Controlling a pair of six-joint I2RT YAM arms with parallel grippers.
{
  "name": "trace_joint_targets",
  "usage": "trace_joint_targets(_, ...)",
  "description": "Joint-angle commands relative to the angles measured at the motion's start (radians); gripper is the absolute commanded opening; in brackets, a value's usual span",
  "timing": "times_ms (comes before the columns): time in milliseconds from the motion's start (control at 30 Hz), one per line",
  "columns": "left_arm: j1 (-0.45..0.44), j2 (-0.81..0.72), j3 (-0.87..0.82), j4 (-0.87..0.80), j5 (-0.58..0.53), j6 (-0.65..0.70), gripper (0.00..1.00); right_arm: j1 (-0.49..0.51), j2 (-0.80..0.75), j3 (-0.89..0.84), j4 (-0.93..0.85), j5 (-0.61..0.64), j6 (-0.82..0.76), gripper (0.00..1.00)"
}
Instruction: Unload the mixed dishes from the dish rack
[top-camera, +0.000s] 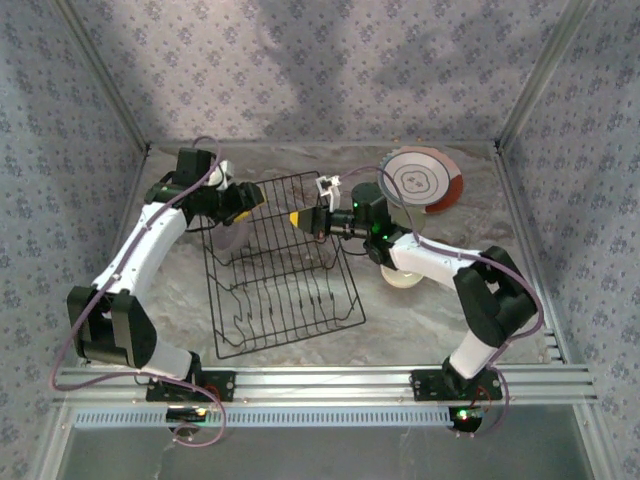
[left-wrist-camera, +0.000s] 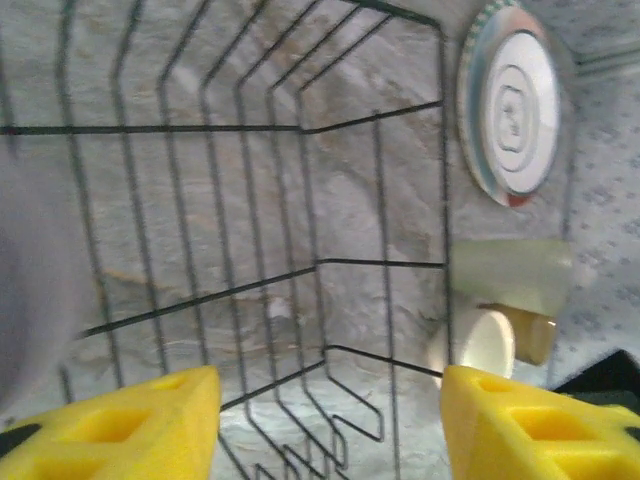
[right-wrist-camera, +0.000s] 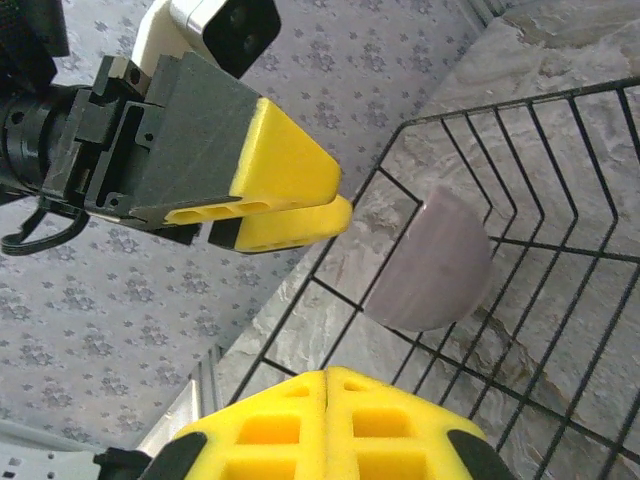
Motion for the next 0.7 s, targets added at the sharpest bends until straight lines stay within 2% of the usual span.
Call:
trace_joint_targets(0,0.001,-0.045,-0.008,-0.094,-0.131,0.09,0.64,0.003,-0.036,0.032,-0.124,0.038,-0.081,0.0)
trace_joint_targets(200,0.0,-0.074,-0.066,-0.113,-0.257,0.106,0.74,0.012,-0.036,0.054,-0.221,0.039,-0.122,0.0)
trace_joint_targets(367,-0.004,-0.047,-0.057,-0.128,-0.358,0.116,0.75,0.031,-0.046,0.075,-0.294,0.058,-0.161,0.03)
trace_joint_targets(467,-0.004,-0.009,-0.026,-0.143,-0.415,0.121,0.74,0.043,-0.061,0.074,-0.319,0.075,-0.177,0.1)
trace_joint_targets(667,-0.005,0.098,0.082,-0.163,-0.456,0.143,0.67,0.06,-0.079,0.054,-0.326,0.081,-0.183,0.19)
